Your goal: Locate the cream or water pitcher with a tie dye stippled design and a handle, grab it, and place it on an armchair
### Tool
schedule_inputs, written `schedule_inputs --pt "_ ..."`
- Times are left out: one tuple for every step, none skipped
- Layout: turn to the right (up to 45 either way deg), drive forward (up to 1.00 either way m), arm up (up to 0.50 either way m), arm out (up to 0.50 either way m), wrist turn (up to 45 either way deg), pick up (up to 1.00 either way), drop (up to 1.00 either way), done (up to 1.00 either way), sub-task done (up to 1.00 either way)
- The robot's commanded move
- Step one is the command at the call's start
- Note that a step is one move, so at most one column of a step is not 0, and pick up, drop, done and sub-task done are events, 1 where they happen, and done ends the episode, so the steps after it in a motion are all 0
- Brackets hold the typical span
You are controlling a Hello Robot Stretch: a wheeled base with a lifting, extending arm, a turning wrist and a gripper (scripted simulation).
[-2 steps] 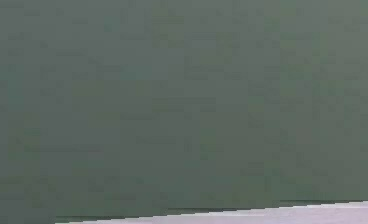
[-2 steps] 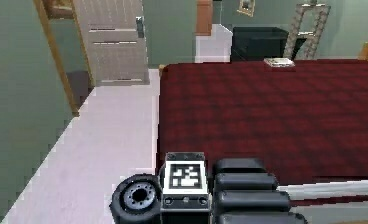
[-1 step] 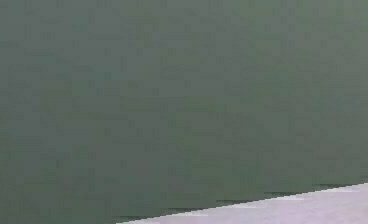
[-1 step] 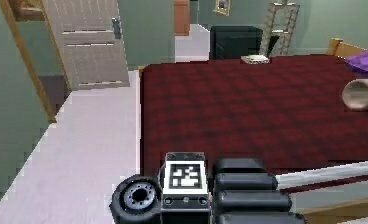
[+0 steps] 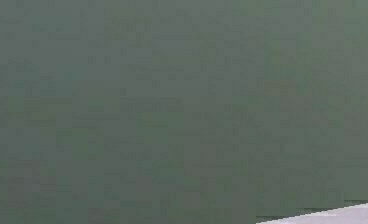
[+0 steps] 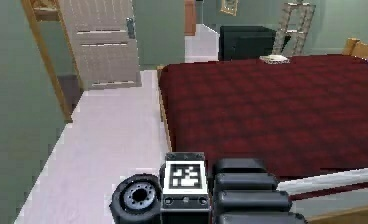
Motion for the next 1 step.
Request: schedule_inputs --pt "33.0 0.00 0.00 0.00 0.0 0.00 0.00 0.00 0.00"
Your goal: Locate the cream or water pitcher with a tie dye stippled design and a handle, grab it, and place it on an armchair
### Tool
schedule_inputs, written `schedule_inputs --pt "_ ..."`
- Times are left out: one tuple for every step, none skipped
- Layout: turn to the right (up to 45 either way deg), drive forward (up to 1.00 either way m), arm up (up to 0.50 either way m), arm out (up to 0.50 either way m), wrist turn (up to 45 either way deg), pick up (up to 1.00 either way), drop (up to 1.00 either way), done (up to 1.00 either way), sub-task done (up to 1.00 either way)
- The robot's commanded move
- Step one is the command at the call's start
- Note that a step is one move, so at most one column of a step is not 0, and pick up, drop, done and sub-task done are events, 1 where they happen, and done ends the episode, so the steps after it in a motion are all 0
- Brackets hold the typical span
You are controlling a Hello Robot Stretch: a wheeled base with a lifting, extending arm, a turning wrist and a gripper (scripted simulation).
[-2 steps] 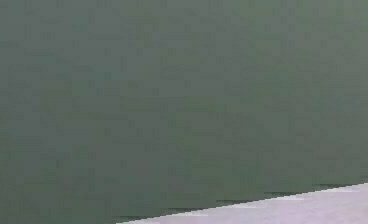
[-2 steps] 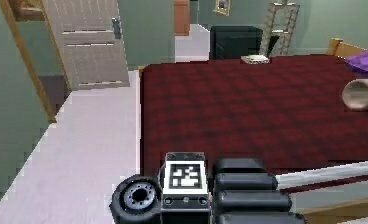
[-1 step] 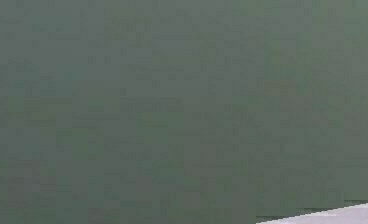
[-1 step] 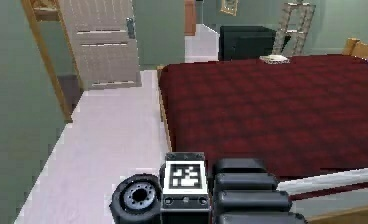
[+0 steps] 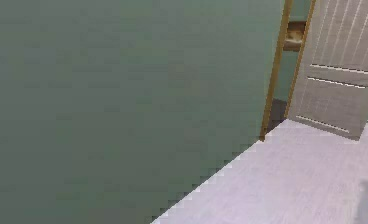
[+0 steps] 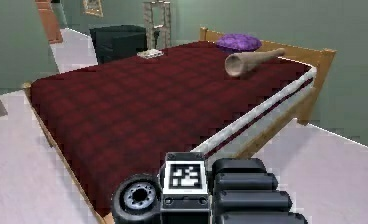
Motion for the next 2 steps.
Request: schedule_inputs --pt "0.0 0.15 0.00 0.00 0.0 0.00 0.00 0.00 0.00" --pt "18.0 0.00 0.00 0.00 0.0 0.00 0.00 0.00 0.00"
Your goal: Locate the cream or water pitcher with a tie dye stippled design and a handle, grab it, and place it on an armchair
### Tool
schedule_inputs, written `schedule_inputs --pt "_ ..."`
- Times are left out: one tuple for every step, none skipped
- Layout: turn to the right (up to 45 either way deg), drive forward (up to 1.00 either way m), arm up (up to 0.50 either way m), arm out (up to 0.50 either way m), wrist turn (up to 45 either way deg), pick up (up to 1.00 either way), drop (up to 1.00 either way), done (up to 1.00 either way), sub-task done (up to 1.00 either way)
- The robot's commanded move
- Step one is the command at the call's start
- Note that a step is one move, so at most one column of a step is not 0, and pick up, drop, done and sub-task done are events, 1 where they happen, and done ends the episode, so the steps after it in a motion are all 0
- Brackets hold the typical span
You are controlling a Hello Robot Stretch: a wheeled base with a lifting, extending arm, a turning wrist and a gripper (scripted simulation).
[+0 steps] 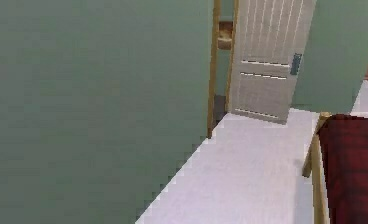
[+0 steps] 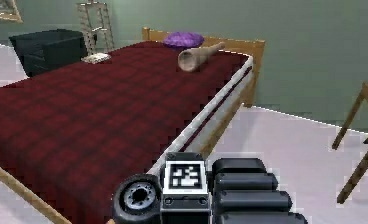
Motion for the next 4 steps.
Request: schedule_inputs --pt "3.0 0.00 0.00 0.00 0.0 0.00 0.00 0.00 0.00" --pt "0.0 0.20 0.00 0.00 0.0 0.00 0.00 0.00 0.00" --pt "24.0 0.00 0.00 0.00 0.0 0.00 0.00 0.00 0.00" --pt "0.0 1.00 0.00 0.00 0.0 0.00 0.00 0.00 0.00"
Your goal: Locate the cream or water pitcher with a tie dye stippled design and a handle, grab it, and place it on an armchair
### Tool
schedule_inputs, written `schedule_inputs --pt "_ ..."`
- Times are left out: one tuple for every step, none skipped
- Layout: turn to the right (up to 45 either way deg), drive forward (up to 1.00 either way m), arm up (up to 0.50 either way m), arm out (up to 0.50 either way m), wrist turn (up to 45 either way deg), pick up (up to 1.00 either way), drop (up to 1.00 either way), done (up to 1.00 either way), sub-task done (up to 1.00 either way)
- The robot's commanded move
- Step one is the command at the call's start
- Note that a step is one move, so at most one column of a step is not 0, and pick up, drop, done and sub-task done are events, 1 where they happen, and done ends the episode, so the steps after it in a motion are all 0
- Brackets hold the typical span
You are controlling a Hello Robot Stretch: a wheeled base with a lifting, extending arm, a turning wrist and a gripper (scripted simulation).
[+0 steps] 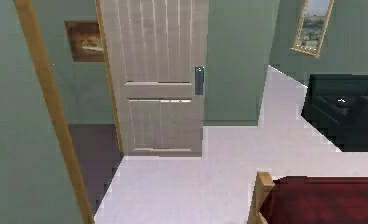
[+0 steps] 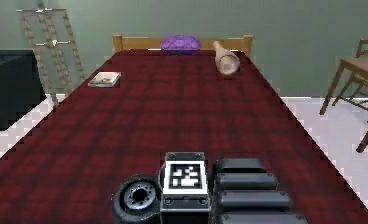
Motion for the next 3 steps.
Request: schedule_inputs --pt "0.0 1.00 0.00 0.00 0.0 0.00 0.00 0.00 0.00" --pt "18.0 0.00 0.00 0.00 0.0 0.00 0.00 0.00 0.00" --pt "0.0 0.10 0.00 0.00 0.0 0.00 0.00 0.00 0.00"
